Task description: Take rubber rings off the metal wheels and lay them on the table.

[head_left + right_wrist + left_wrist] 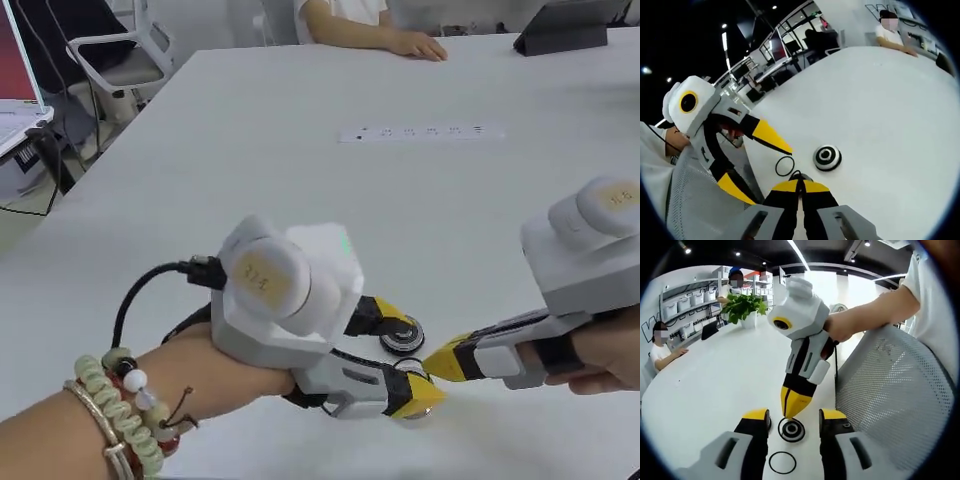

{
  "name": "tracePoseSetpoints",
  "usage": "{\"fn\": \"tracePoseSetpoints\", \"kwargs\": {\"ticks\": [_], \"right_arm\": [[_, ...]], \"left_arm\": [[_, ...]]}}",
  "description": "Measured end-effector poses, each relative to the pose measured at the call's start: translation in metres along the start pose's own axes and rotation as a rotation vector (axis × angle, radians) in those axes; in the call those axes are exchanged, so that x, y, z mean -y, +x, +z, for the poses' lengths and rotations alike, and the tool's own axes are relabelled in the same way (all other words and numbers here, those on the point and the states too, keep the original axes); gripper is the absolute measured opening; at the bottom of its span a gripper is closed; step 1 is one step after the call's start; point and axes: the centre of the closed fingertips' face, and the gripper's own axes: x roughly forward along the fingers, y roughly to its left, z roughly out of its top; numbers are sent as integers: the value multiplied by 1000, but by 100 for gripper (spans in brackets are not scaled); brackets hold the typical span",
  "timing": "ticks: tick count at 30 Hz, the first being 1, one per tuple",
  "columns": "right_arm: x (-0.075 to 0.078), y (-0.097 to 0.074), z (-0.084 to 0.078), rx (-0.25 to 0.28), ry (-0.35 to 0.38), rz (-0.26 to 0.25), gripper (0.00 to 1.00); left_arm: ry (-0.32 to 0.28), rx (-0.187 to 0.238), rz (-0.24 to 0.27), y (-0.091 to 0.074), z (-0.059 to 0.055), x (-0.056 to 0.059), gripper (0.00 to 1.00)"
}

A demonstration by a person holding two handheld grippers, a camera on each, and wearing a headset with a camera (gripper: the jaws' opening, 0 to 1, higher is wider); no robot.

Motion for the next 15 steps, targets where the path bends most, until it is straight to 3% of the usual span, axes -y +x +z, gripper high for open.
{"fn": "tracePoseSetpoints", "kwargs": {"ticks": [2,6,11,15], "right_arm": [[0,-1,2,7,-2,0,0],[-1,-4,6,28,1,1,0],[1,-8,10,46,9,-1,0],[3,-11,13,64,16,-5,0]], "left_arm": [[35,9,13,-9,7,-4,40],[34,28,31,-30,15,-9,48],[59,19,51,-54,12,-10,55],[45,26,85,-71,10,-13,57]]}}
